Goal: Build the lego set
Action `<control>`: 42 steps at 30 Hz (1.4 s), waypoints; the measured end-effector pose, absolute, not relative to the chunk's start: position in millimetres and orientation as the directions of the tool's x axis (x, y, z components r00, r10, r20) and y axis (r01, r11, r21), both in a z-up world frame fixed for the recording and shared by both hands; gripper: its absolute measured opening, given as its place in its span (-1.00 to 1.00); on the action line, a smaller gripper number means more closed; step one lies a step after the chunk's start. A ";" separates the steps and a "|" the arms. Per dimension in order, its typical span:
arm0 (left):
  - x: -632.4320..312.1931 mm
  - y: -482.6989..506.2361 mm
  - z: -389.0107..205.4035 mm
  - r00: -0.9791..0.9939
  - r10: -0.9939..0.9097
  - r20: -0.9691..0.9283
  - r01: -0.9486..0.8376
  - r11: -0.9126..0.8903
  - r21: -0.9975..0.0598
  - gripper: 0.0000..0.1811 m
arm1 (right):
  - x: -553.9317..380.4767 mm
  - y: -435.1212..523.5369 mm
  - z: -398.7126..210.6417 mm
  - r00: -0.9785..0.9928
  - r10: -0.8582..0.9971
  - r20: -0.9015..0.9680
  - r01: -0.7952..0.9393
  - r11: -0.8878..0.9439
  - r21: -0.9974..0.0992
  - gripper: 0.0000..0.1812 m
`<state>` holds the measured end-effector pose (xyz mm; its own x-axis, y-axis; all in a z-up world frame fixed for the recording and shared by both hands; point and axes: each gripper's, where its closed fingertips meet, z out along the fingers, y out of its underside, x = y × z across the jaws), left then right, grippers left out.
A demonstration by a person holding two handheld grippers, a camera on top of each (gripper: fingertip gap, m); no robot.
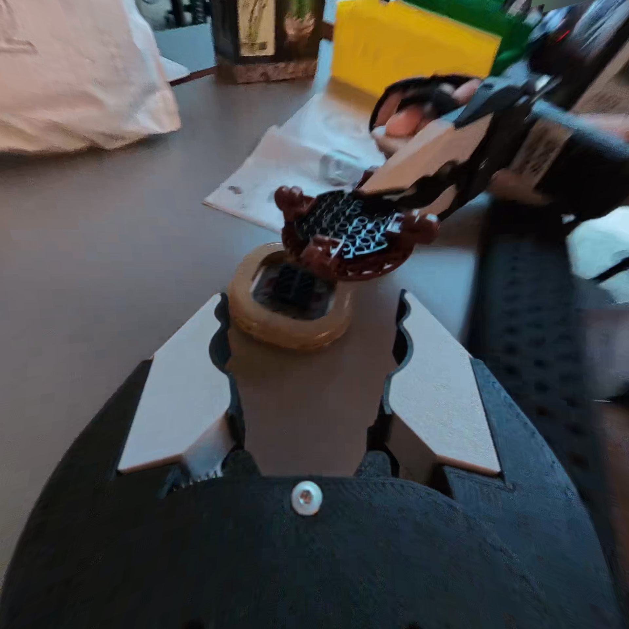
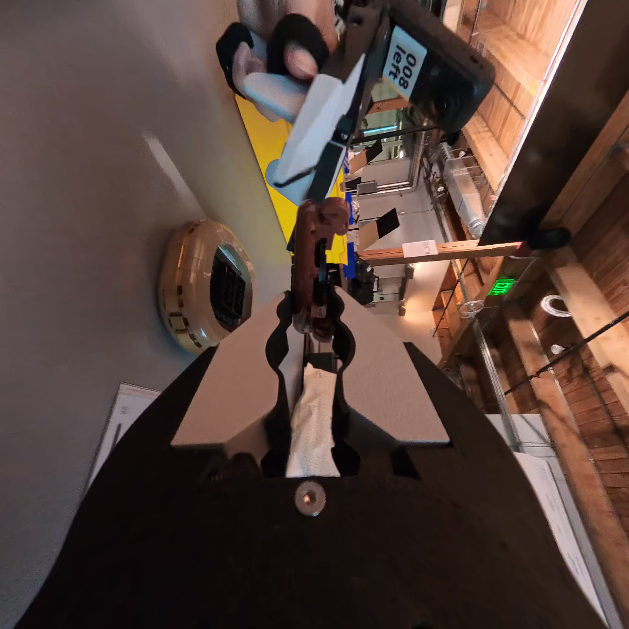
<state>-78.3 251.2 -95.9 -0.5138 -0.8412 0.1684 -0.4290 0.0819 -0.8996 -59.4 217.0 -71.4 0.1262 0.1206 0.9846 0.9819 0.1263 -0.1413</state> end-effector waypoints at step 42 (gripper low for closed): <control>-61.7 245.6 -122.7 -0.567 -0.824 0.005 -0.360 0.242 -0.901 -0.58 | -20.4 224.4 -120.7 -0.135 0.605 0.785 0.987 0.149 0.054 -0.45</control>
<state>-61.7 245.6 -122.7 -0.5670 -0.8237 0.0051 -0.3604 0.2424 -0.9008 -20.4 224.4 -120.7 -0.1346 0.6051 0.7847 0.9873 0.1493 0.0542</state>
